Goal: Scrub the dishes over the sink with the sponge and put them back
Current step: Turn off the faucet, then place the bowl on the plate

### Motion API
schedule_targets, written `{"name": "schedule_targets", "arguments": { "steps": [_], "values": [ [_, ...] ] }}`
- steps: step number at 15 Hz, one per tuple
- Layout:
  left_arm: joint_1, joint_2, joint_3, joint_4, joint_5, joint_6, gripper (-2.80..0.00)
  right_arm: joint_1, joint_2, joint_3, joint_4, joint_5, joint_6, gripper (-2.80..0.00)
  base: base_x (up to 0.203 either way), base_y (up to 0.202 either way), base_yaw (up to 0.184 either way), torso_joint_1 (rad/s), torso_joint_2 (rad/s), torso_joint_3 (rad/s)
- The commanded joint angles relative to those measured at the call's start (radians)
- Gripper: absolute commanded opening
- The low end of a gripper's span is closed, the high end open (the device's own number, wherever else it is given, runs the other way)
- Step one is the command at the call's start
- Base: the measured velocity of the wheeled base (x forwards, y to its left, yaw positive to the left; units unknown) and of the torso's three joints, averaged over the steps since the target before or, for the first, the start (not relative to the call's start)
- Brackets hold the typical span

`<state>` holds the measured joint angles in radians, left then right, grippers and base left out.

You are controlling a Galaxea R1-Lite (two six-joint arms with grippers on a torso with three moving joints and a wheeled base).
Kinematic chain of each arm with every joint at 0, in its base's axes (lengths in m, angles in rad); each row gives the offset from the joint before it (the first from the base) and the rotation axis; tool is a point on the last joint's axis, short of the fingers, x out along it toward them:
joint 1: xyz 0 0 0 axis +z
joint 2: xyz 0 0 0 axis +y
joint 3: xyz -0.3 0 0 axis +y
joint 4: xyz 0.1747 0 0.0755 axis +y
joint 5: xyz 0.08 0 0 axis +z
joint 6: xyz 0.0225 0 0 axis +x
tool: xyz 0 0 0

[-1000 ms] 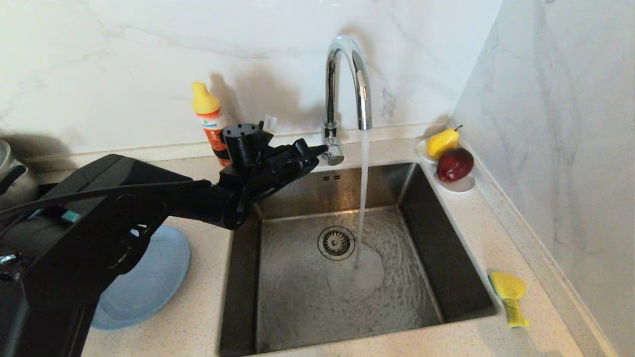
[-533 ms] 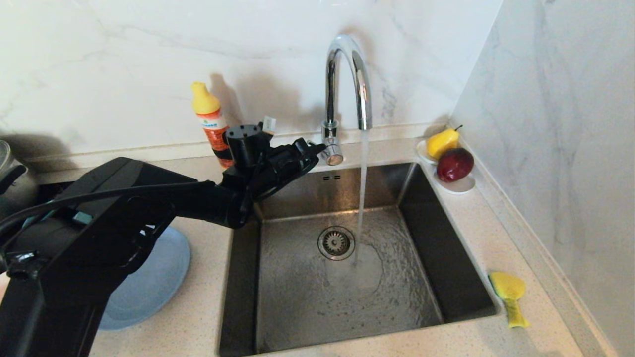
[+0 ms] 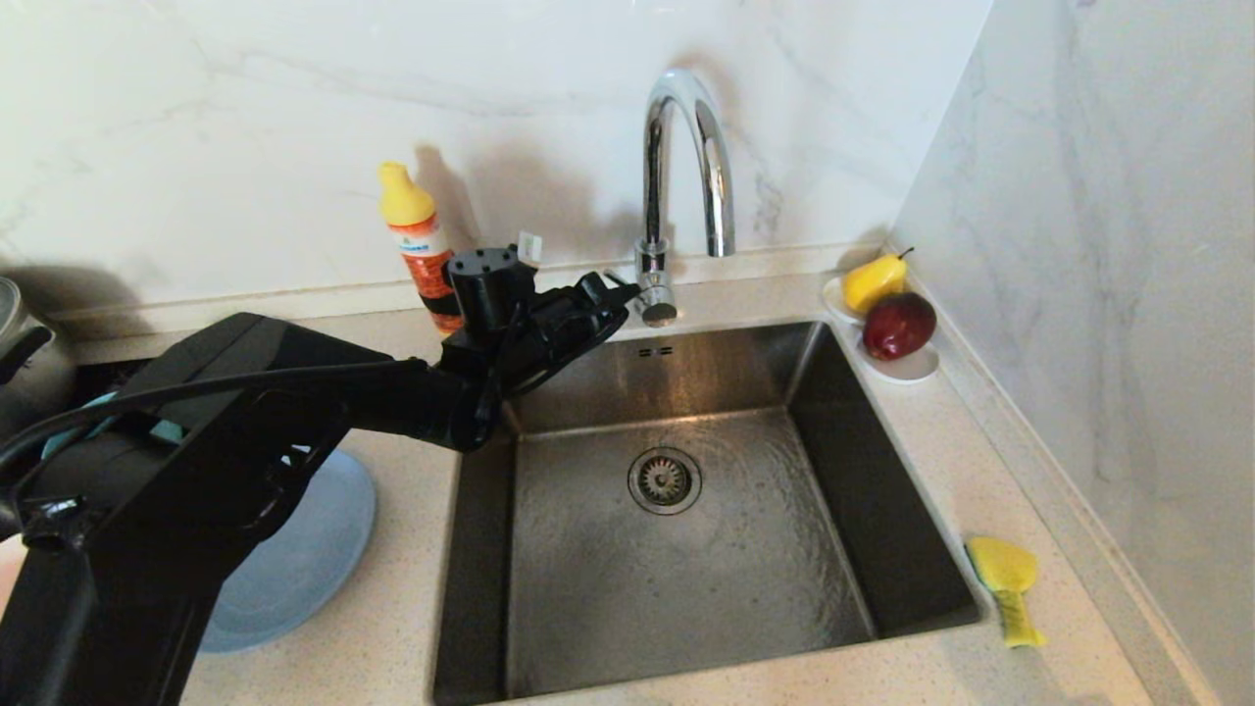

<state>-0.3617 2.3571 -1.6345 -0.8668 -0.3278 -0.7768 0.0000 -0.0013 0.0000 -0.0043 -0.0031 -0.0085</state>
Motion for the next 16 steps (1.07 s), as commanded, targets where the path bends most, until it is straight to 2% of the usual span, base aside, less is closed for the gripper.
{"name": "schedule_targets", "arguments": {
  "steps": [1,5,7,8,10,11,13,15,16],
  "values": [
    [0.002,-0.044,0.060,-0.012,-0.004,-0.007,-2.80,0.000,0.001,0.000,0.000,0.000,-0.001,-2.80,0.000,0.000,0.000,0.000,0.00,0.000],
    [0.000,-0.275,0.305,-0.075,-0.046,-0.006,-2.80,0.000,0.001,0.000,0.000,0.000,-0.001,-2.80,0.000,0.000,0.000,0.000,0.00,0.000],
    [0.002,-0.415,0.413,-0.084,-0.050,0.013,-2.80,0.000,0.001,0.000,0.000,0.000,-0.001,-2.80,0.000,0.000,0.000,0.000,0.00,0.000],
    [0.011,-0.487,0.469,-0.073,-0.050,0.045,-2.80,0.000,0.001,0.000,0.000,0.000,-0.001,-2.80,0.000,0.000,0.000,0.000,0.00,0.000],
    [0.039,-0.625,0.547,0.044,-0.009,0.169,-2.80,0.000,0.001,0.000,0.000,0.000,-0.001,-2.80,0.000,0.000,0.000,0.000,0.00,0.000],
    [0.054,-0.678,0.566,0.156,0.082,0.259,-2.80,0.000,0.001,0.000,0.000,0.000,-0.001,-2.80,0.000,0.000,0.000,0.000,0.00,0.000],
    [0.072,-0.723,0.570,0.291,0.390,0.398,-2.80,0.000,0.001,0.000,0.000,0.000,-0.001,-2.80,0.000,0.000,0.000,0.000,0.00,0.000],
    [0.089,-0.762,0.553,0.403,0.701,0.480,-2.80,0.000,0.001,0.000,0.000,0.000,-0.001,-2.80,0.000,0.000,0.000,0.000,0.00,0.000],
    [0.129,-0.796,0.544,0.493,0.776,0.506,-2.80,0.000,0.001,0.000,0.000,0.000,-0.001,-2.80,0.000,0.000,0.000,0.000,0.00,0.000]
  ]
}}
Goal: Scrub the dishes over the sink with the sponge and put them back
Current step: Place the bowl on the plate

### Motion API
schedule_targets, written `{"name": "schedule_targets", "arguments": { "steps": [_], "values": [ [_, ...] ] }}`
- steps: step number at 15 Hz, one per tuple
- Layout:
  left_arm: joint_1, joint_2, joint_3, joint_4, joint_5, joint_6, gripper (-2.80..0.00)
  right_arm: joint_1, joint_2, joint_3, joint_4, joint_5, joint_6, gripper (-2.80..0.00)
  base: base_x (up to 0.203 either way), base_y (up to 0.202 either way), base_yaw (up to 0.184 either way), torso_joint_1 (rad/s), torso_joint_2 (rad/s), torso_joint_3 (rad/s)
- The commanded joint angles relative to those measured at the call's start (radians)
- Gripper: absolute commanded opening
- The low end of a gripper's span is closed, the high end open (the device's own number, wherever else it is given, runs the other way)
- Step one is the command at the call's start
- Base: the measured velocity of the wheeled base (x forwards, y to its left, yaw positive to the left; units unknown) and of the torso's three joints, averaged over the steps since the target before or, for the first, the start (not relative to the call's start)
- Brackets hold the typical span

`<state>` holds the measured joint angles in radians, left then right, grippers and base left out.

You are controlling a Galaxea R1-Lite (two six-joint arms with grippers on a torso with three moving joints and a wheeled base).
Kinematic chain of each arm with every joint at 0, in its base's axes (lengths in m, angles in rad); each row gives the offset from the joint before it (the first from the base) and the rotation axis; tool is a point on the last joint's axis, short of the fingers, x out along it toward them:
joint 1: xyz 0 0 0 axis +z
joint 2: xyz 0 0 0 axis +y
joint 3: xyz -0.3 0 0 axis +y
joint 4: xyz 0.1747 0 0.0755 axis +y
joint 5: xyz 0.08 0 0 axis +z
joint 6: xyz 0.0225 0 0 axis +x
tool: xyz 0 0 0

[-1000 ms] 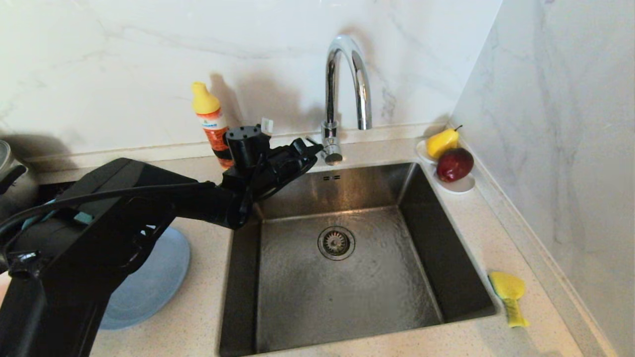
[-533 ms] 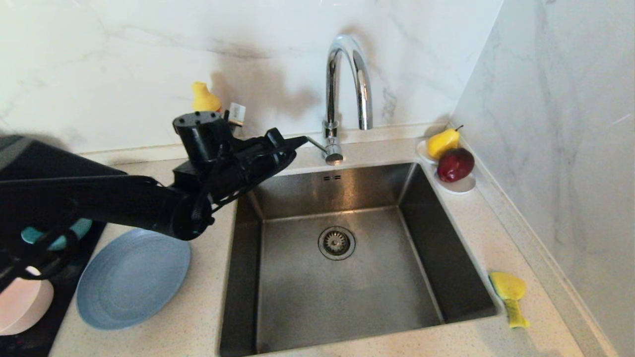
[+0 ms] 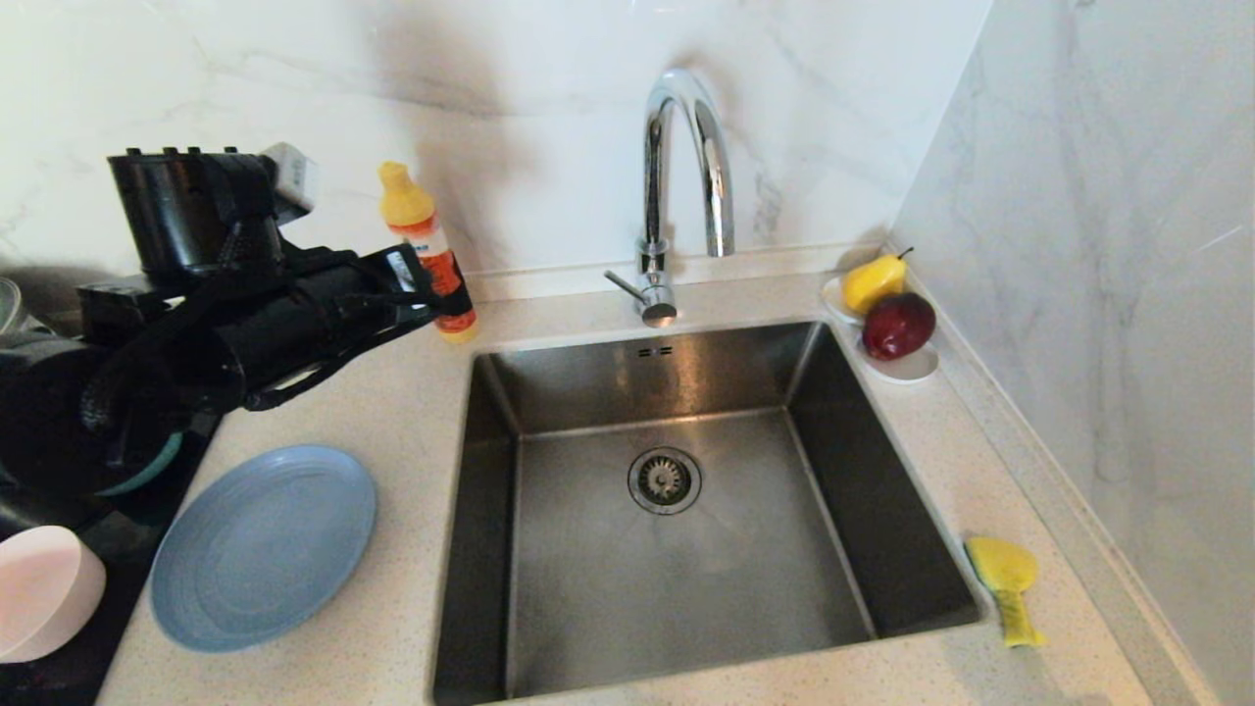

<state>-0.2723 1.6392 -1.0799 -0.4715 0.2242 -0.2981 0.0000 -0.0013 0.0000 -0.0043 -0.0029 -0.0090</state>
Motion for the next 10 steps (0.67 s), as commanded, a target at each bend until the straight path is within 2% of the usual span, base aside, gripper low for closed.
{"name": "schedule_targets", "arguments": {
  "steps": [1,3,4,7,10],
  "values": [
    [0.093,-0.109,-0.021,0.187,0.236,0.042,-2.80,0.000,0.001,0.000,0.000,0.000,0.000,-2.80,0.000,0.000,0.000,0.000,0.00,0.000],
    [0.174,-0.188,-0.057,0.384,0.238,0.055,-2.80,0.000,0.001,0.000,0.000,0.000,0.000,-2.80,0.000,0.000,0.000,0.000,0.00,0.000],
    [0.218,-0.213,-0.065,0.440,0.229,0.071,-2.80,0.000,0.001,0.000,0.000,0.000,0.000,-2.80,0.000,0.000,0.000,0.000,0.00,0.000],
    [0.347,-0.197,-0.070,0.464,0.196,0.165,-2.80,0.000,0.001,0.000,0.000,0.000,0.000,-2.80,0.000,0.000,0.000,0.000,0.00,0.000],
    [0.500,-0.163,-0.089,0.519,0.105,0.230,-2.80,0.000,0.001,0.000,0.000,0.000,0.000,-2.80,0.000,0.000,0.000,0.000,0.00,0.000]
  ]
}}
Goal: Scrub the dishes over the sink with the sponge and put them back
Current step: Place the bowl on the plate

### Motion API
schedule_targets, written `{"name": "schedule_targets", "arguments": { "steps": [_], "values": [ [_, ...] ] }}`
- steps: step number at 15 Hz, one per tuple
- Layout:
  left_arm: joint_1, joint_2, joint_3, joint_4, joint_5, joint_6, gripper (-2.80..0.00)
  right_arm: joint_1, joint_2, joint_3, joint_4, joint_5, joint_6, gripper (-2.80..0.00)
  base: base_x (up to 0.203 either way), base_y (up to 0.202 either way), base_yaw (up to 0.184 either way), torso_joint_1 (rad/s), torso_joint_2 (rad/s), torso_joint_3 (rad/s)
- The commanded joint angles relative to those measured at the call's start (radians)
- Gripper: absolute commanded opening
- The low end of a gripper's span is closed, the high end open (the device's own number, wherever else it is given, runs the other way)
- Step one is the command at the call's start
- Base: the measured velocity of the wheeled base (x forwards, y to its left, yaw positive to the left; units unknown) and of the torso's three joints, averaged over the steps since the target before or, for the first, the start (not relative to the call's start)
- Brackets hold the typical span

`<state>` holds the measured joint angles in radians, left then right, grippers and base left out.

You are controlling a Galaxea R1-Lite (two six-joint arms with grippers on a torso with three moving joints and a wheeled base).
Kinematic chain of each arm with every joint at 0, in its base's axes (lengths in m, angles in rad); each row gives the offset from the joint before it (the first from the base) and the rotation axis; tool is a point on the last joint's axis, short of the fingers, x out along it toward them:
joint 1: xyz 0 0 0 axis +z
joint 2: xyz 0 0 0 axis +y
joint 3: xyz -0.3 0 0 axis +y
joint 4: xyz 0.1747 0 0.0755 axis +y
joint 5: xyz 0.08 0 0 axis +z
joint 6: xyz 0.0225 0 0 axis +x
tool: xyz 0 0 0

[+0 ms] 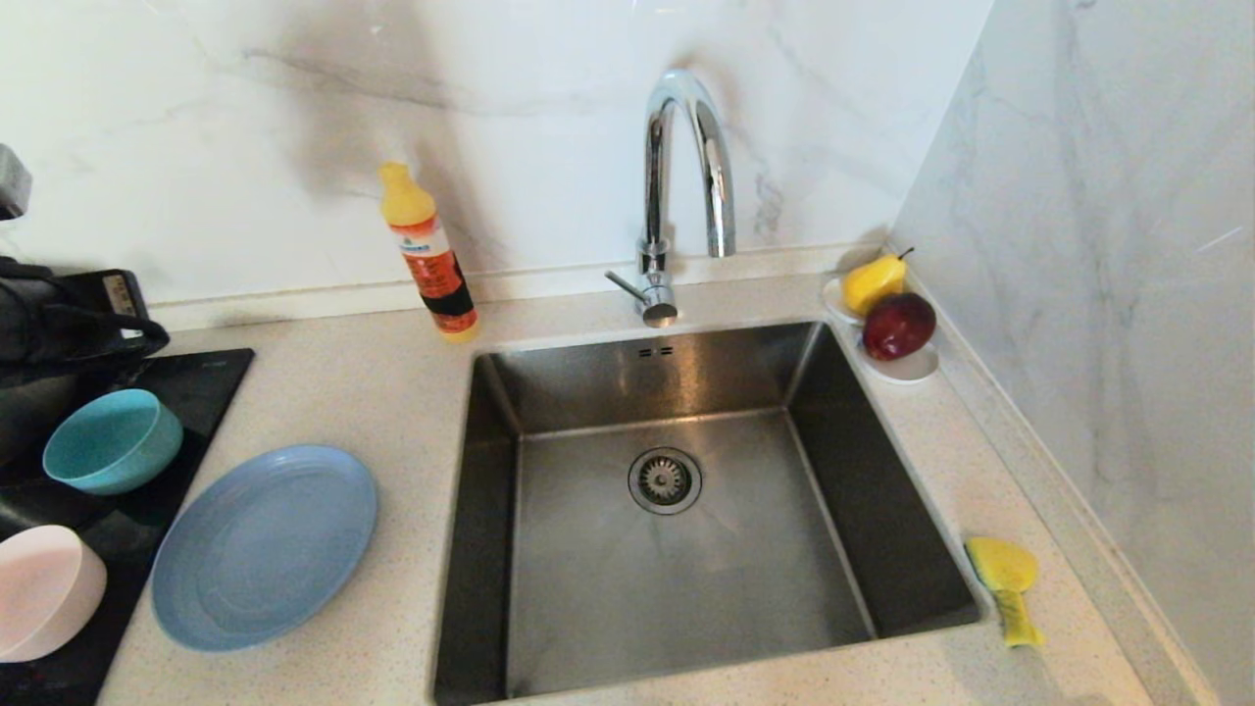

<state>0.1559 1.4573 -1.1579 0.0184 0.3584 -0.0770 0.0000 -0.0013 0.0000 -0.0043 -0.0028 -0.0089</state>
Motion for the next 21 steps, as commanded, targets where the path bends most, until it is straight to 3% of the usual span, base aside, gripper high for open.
{"name": "schedule_targets", "arguments": {
  "steps": [1,5,7,9,10,14,21],
  "values": [
    [0.105,0.023,-0.025,0.095,-0.070,0.013,-2.80,0.000,0.001,0.000,0.000,0.000,0.000,-2.80,0.000,0.000,0.000,0.000,0.00,0.000],
    [0.279,0.039,-0.067,0.368,-0.301,-0.027,-2.80,0.000,0.001,0.000,0.000,0.000,0.000,-2.80,0.000,0.000,0.000,0.000,0.00,0.000],
    [0.350,0.050,-0.080,0.484,-0.367,-0.041,-2.80,0.000,0.001,0.000,0.000,0.000,0.000,-2.80,0.000,0.000,0.000,0.000,0.00,0.000],
    [0.404,0.078,-0.080,0.542,-0.392,-0.045,-2.80,0.000,0.001,0.000,0.000,0.000,0.000,-2.80,0.000,0.000,0.000,0.000,0.00,0.000],
    [0.429,0.090,-0.078,0.548,-0.424,-0.054,0.00,0.000,0.001,0.000,0.000,0.000,0.000,-2.80,0.000,0.000,0.000,0.000,0.00,0.000],
    [0.512,0.151,-0.066,0.550,-0.490,-0.076,0.00,0.000,0.001,0.000,0.000,0.000,0.000,-2.80,0.000,0.000,0.000,0.000,0.00,0.000],
    [0.563,0.231,0.027,0.536,-0.570,-0.076,0.00,0.000,0.001,0.000,0.000,0.000,0.000,-2.80,0.000,0.000,0.000,0.000,0.00,0.000]
  ]
}}
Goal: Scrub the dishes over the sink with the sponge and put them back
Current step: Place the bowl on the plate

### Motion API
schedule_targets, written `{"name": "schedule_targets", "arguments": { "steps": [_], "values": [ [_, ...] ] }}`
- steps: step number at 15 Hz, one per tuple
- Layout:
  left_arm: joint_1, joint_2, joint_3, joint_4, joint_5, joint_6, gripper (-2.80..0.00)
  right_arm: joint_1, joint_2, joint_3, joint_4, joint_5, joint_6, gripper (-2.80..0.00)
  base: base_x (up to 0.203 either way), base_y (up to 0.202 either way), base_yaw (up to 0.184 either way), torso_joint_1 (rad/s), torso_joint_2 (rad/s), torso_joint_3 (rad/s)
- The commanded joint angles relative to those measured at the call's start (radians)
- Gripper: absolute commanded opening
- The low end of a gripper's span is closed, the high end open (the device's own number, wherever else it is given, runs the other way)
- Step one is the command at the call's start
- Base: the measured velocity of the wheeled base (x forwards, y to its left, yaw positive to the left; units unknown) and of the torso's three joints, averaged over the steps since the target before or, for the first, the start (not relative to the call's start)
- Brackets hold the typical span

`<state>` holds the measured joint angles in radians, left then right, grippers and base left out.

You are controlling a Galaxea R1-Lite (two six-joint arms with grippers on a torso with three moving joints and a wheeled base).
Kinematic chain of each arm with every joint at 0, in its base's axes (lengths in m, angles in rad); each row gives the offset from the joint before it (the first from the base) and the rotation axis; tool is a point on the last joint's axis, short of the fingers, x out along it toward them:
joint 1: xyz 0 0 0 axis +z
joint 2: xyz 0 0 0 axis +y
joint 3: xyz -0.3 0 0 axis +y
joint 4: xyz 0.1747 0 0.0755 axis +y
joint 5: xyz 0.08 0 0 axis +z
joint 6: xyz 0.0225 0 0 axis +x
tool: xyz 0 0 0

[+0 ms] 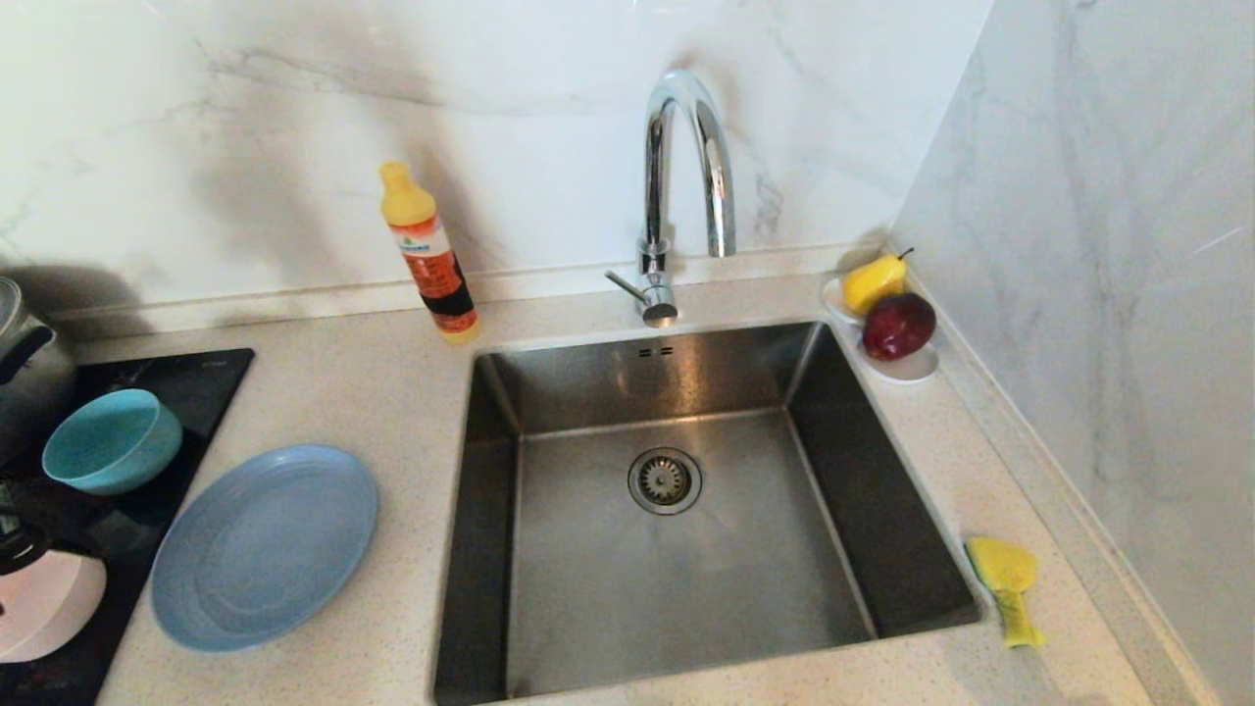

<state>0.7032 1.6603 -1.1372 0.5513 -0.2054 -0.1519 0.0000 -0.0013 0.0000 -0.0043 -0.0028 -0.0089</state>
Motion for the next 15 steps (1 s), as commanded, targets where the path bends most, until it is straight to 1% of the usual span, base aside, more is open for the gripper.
{"name": "schedule_targets", "arguments": {
  "steps": [1,8,15],
  "values": [
    [0.024,0.035,0.007,0.002,-0.006,-0.001,0.00,0.000,0.001,0.000,0.000,0.000,0.000,-2.80,0.000,0.000,0.000,0.000,0.00,0.000],
    [0.038,0.089,0.056,-0.094,-0.008,-0.006,0.00,0.000,0.001,0.000,0.000,0.000,0.000,-2.80,0.000,0.000,0.000,0.000,0.00,0.000],
    [0.038,0.136,0.057,-0.133,-0.006,-0.014,0.00,0.000,0.001,0.000,0.000,0.000,0.000,-2.80,0.000,0.000,0.000,0.000,0.00,0.000]
  ]
}}
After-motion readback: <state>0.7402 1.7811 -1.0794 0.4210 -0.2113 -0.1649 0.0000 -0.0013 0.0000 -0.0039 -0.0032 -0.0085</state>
